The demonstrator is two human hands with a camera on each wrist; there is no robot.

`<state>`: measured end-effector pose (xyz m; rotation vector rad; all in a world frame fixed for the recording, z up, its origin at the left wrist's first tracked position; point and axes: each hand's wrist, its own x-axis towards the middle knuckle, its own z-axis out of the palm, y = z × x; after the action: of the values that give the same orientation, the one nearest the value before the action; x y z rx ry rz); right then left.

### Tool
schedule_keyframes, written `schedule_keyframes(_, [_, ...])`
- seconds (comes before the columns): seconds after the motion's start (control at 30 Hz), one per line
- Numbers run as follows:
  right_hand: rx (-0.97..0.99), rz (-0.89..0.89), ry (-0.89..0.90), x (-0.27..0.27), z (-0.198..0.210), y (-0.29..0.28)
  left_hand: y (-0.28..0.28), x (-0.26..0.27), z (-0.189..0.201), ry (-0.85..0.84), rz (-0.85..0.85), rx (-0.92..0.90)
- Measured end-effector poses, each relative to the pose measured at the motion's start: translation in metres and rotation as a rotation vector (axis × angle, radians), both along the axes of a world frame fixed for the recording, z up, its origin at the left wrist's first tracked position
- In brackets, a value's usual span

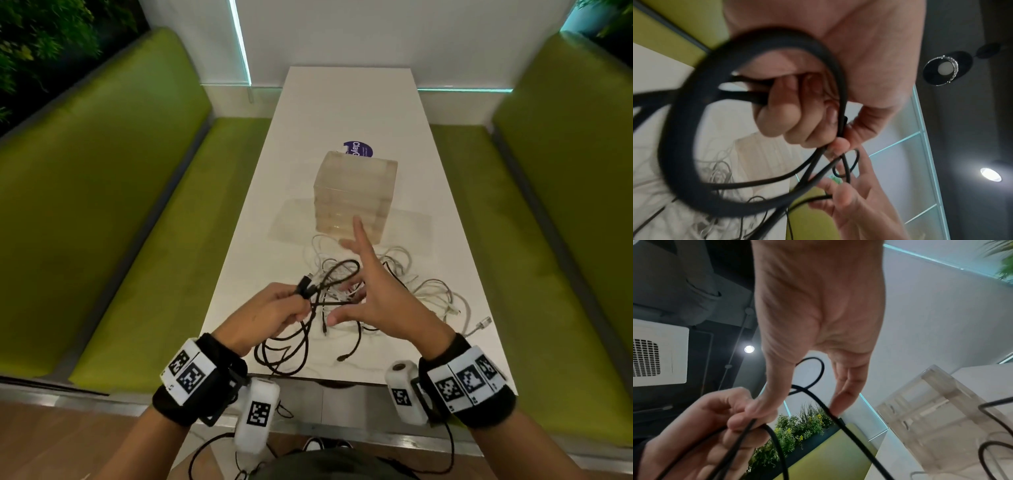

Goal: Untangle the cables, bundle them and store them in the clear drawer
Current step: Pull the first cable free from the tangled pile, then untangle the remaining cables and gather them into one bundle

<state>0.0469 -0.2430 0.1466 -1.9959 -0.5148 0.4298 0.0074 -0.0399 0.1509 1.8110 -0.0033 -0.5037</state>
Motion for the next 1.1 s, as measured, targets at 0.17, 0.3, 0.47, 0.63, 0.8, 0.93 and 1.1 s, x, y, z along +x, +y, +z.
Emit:
schedule_keyframes(0.17, [0.023, 0.122, 0.035, -0.009, 0.002, -0.003, -0.006, -0.010, -0.001, 0.076, -0.046, -0.074])
schedule_keyframes(0.3, [0.189, 0.063, 0.219, -0.018, 0.005, -0.006, -0.001, -0.009, -0.007, 0.047, 0.149, -0.252])
schedule_keyframes(0.47, [0.215, 0.110, 0.266, -0.026, -0.005, -0.006, 0.005, -0.004, -0.010, 0.083, 0.318, -0.491])
schedule_keyframes(0.63, [0.312, 0.025, 0.208, -0.034, -0.022, 0.008, -0.008, -0.011, -0.009, 0.111, 0.205, -0.547])
schedule_keyframes(0.8, [0.350, -0.035, 0.118, -0.032, -0.020, 0.008, -0.008, -0.014, -0.007, 0.129, 0.126, -0.525])
schedule_keyframes(0.93, [0.170, 0.080, 0.185, -0.032, -0.020, -0.003, -0.002, -0.007, -0.008, 0.009, 0.225, -0.332])
schedule_keyframes(1.1, [-0.281, 0.363, 0.100, -0.034, -0.052, -0.016, 0.017, 0.000, -0.013, -0.066, 0.299, -0.240])
